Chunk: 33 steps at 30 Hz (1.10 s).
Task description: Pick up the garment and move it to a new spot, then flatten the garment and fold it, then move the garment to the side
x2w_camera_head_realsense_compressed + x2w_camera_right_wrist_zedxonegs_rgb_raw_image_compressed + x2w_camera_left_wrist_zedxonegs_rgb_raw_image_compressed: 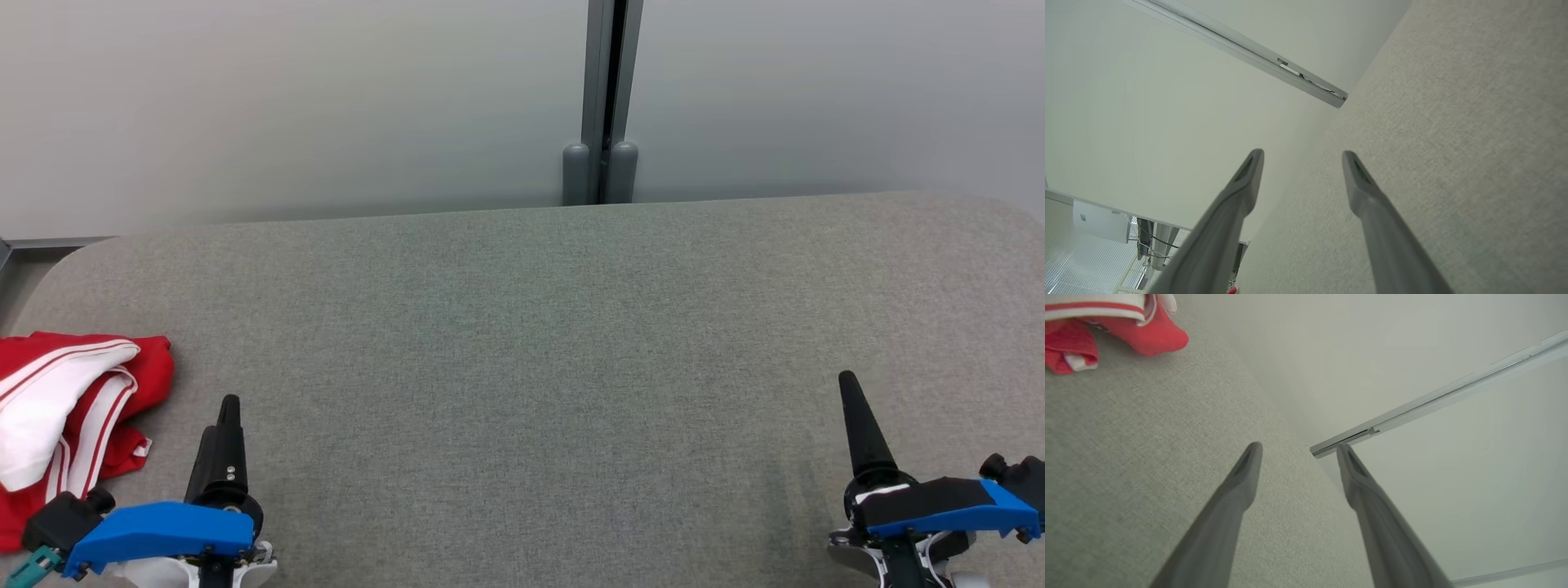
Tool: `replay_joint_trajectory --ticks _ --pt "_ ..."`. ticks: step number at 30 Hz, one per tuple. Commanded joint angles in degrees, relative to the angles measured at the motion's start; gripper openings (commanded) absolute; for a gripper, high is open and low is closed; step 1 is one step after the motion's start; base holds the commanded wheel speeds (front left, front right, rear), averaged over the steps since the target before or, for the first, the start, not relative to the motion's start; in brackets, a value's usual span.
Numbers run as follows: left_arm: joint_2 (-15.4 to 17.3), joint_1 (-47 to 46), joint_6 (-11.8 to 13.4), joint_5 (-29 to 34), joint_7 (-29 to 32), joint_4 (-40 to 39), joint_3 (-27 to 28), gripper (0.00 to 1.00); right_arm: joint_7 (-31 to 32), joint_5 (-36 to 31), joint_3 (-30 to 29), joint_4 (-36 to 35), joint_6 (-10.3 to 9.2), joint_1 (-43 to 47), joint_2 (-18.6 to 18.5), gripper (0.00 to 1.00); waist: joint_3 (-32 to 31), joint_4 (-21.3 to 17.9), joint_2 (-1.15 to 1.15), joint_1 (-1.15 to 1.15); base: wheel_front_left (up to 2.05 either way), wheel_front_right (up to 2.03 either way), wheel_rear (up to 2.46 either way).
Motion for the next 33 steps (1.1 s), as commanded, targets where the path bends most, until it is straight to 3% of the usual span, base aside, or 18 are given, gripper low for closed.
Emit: replay_joint_trajectory --ticks 1,33 --pt "0.88 -1.76 -0.03 1.71 -0.49 -0.51 -0.38 1.0 -0.49 -1.48 0.18 -0.43 0.09 -1.66 -0.23 1.0 0.01 0.0 0.0 0.0 0.0 0.0 0.0" --pt "2.77 -0.99 -0.05 29.61 -6.67 3.61 -2.48 1.0 -6.72 -31.36 1.73 4.83 0.12 -2.75 -0.46 1.0 0.88 -0.56 0.0 0.0 0.0 0.0 0.0"
